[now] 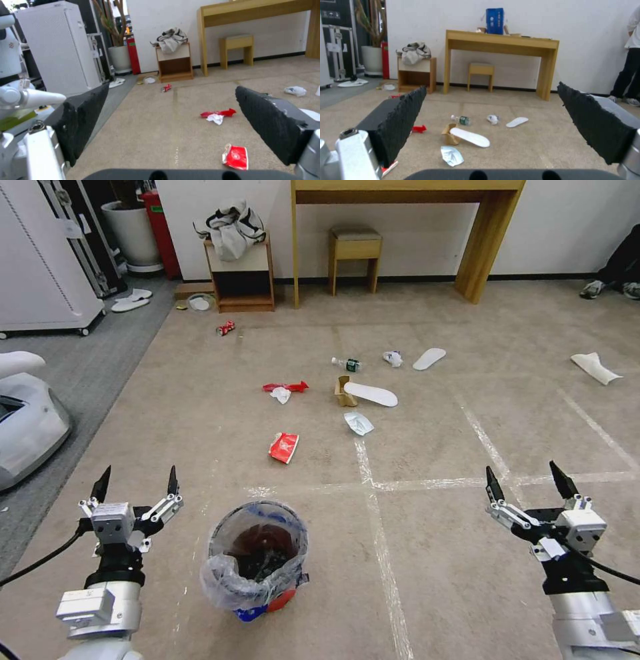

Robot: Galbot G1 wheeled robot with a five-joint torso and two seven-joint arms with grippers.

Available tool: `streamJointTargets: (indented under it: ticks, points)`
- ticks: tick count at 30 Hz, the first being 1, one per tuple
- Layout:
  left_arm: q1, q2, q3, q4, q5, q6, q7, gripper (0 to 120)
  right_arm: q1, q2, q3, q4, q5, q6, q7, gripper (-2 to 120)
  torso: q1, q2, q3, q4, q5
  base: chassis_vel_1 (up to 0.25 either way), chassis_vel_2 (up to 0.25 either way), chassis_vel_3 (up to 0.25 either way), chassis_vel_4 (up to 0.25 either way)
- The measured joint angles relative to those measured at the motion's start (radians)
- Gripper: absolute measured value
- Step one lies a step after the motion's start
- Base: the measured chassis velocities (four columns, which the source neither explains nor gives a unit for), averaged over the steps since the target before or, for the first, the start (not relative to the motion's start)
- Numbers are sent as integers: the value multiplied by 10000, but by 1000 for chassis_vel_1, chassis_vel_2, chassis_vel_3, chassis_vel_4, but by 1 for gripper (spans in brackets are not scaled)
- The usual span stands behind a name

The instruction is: Pick up the trash bin and place the garbage on the floor into it.

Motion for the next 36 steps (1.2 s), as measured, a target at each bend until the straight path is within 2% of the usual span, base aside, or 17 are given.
streamJointTargets:
  ticks: [7,13,14,15,17,18,19,20,22,25,27,29,30,31,32,33,36]
  points:
    - [-79,143,-14,15,-84,13,8,100,-21,36,-17,-6,-40,15,-12,100,0,0,-1,0,0,0,0,0,0]
    - [-202,497,-38,8,-346,270,75,100,-18,76,-20,-6,-66,18,-17,100,0,0,0,0,0,0,0,0,0]
    - [-234,742,17,9,-458,451,195,100,-14,98,-29,-6,-86,18,-21,100,0,0,0,1,-1,0,0,0,0]
    - [-234,742,17,9,-458,451,195,100,-14,98,-29,-6,-86,18,-21,100,0,0,0,1,-1,0,0,0,0]
    - [-371,1668,145,128,-796,864,450,100,-10,138,-41,-17,-123,26,-28,100,0,0,0,-1,-1,0,0,0,0]
    - [-371,1668,145,128,-796,864,450,100,-10,138,-41,-17,-123,26,-28,100,0,0,0,-1,-1,0,0,0,0]
    - [-440,2105,171,144,-1087,1062,488,100,-12,163,-42,-20,-131,39,-35,100,0,-1,0,-2,0,0,0,0,0]
    - [-440,2105,171,144,-1087,1062,488,100,-12,163,-42,-20,-131,39,-35,100,0,-1,0,-2,0,0,0,0,0]
    - [-513,2496,120,161,-1279,1215,624,100,-37,210,-34,-15,-143,46,-43,100,0,0,0,-2,0,0,0,0,0]
    - [-545,2695,123,210,-1520,1306,664,100,-51,267,-29,-3,-156,53,-49,100,0,0,0,-1,-1,0,0,0,0]
    - [-537,2995,298,290,-1920,1502,668,100,-59,337,-27,4,-178,61,-53,100,0,0,0,2,-1,0,0,0,0]
    - [-533,3089,350,315,-1975,1556,682,100,-57,347,-28,1,-187,62,-54,100,0,0,0,2,-1,0,0,0,0]
    - [-561,3347,515,449,-2090,1702,686,100,-44,376,-36,-30,-211,68,-56,100,0,0,0,1,-1,0,0,0,0]
    - [-561,3347,515,449,-2090,1702,686,100,-44,376,-36,-30,-211,68,-56,100,0,0,0,1,-1,0,0,0,0]
    - [-623,3584,624,573,-2196,1797,670,100,-33,400,-47,-62,-242,78,-61,100,0,-1,0,1,-3,0,0,0,0]
    - [-623,3584,624,573,-2196,1797,670,100,-33,400,-47,-62,-242,78,-61,100,0,-1,0,1,-3,0,0,0,0]
    - [-844,4311,867,754,-2890,2172,476,100,-42,549,-73,-94,-341,110,-86,100,0,0,0,-3,-2,0,0,0,0]
